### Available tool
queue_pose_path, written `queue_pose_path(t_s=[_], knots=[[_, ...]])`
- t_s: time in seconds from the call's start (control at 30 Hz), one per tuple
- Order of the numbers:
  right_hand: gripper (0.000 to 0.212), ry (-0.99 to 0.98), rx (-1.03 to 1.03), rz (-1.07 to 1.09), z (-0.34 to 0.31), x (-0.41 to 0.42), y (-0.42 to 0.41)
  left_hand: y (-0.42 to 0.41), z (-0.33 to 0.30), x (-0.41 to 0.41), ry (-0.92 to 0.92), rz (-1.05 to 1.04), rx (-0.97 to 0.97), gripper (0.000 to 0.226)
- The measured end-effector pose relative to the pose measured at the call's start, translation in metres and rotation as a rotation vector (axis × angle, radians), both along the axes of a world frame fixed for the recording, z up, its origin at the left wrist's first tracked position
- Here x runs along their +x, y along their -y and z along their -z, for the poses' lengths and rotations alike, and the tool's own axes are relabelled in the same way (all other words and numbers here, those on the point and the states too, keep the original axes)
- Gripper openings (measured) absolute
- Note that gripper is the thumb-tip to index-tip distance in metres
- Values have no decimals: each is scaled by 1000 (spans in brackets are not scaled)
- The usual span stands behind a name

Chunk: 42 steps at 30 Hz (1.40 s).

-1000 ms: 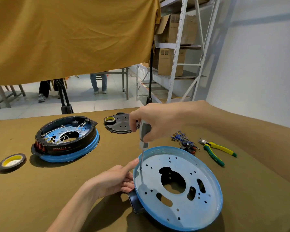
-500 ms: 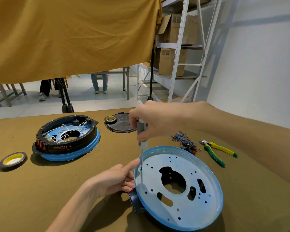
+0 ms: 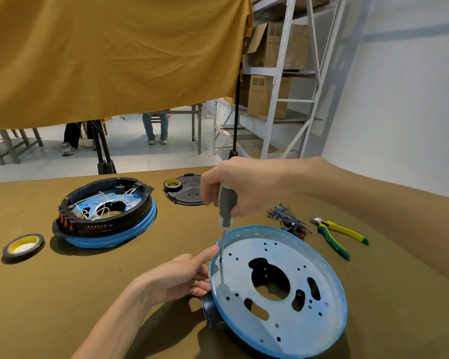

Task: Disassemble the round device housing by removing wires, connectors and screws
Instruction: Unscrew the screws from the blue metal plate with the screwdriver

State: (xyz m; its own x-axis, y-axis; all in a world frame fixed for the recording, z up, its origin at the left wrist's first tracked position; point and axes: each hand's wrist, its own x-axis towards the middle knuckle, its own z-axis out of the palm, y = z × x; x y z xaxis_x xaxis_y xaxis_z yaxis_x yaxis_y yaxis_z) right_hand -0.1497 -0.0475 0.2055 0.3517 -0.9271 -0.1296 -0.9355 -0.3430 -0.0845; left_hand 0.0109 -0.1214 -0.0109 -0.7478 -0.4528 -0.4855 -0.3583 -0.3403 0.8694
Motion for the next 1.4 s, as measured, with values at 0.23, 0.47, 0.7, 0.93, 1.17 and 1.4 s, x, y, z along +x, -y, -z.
queue_pose_path(t_s=[0.23,0.47,0.7,0.93,1.17,1.4], knots=[[36,-243,-279,107,14,2,-1,0,1,1,-13,4,5,88],[39,-39,-107,23,10,3,-2,2,4,-1,-9,-6,1,94],[30,-77,-276,142,13,-6,2,11,7,5,-48,-61,173,89],[33,156,-248,248,0,-23,6,7,11,5,-119,-215,338,35],[30,240,-292,313,5,-32,2,-2,8,1,-149,-196,349,40],[36,277,-281,337,5,-34,-3,-5,8,2,-158,-184,314,45]])
